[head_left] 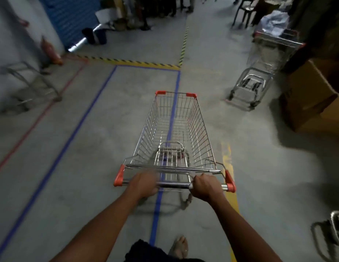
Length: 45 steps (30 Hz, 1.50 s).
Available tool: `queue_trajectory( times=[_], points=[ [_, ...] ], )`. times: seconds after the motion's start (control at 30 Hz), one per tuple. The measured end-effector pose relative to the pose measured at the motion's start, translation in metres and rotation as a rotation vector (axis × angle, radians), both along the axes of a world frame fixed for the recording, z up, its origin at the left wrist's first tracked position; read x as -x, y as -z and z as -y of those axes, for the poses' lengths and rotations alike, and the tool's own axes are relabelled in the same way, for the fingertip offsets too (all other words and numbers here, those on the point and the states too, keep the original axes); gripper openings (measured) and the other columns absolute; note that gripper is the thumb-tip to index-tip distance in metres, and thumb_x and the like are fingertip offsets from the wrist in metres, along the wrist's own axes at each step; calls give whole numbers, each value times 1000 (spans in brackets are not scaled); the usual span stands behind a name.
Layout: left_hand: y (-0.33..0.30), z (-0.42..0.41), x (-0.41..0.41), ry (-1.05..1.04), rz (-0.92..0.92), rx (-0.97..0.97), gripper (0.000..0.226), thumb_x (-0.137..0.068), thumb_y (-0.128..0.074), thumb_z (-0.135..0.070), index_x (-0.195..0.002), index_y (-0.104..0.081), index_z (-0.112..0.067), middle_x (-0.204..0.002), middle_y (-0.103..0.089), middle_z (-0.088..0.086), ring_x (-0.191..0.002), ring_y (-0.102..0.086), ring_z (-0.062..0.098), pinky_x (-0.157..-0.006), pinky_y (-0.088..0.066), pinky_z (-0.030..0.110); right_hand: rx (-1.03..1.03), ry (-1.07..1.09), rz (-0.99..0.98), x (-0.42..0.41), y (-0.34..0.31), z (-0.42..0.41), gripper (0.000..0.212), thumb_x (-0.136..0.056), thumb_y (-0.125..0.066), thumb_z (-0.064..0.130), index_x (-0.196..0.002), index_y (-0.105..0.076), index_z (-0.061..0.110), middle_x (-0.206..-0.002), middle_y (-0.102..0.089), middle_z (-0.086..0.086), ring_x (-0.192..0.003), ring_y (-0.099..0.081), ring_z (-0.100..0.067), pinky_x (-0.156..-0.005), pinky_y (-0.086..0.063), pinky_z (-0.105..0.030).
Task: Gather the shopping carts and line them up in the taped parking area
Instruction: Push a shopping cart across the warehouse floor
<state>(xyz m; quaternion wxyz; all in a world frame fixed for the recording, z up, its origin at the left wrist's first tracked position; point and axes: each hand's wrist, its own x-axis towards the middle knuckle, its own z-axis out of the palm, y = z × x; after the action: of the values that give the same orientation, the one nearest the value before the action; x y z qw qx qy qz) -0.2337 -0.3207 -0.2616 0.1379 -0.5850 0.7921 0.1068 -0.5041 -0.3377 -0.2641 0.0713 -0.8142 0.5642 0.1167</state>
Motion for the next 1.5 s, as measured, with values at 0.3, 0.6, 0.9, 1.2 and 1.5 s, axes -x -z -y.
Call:
queue_trajectory(
  times=[0.3, 0.6, 0.9, 1.2, 1.5],
  points=[
    [-9, -113, 83, -367, -18, -12, 37, -90, -54, -43, -110, -67, -14, -106, -69, 15, -97, -67, 35, -79, -53, 39, 8, -308, -22, 58, -4, -23, 29, -86, -43, 42, -81, -62, 21, -78, -65, -2, -65, -65, -25, -62, -51, -31],
    [-14, -230, 177, -653, -63, 38, 35, -91, -56, -40, -113, -66, -15, -103, -71, 15, -95, -68, 35, -80, -54, 40, -12, -631, -26, 99, -16, -63, 26, -90, -49, 43, -77, -54, 22, -75, -61, -1, -64, -58, -22, -61, -41, -30],
    [-3, -326, 269, -975, -33, 60, 41, -92, -52, -47, -112, -66, -14, -111, -69, 13, -104, -65, 34, -85, -51, 40, -39, -959, -27, 125, -14, -101, 27, -92, -47, 49, -82, -53, 24, -88, -69, -3, -75, -63, -23, -66, -39, -32],
    [1, -365, 366, -1323, -20, 78, 42, -87, -51, -50, -107, -69, -17, -106, -71, 10, -99, -68, 31, -83, -53, 38, -55, -1217, 41, 144, -18, -119, 36, -87, -47, 47, -96, -67, 18, -99, -73, -8, -91, -71, -31, -78, -54, -37],
    [-17, -387, 426, -1569, -196, -17, 42, -85, -52, -57, -110, -66, -26, -111, -69, -1, -106, -65, 22, -100, -41, 43, 14, -1380, 35, 161, -11, -123, 35, -81, -49, 49, -92, -66, 20, -93, -74, -4, -85, -72, -28, -75, -53, -34]
  ],
)
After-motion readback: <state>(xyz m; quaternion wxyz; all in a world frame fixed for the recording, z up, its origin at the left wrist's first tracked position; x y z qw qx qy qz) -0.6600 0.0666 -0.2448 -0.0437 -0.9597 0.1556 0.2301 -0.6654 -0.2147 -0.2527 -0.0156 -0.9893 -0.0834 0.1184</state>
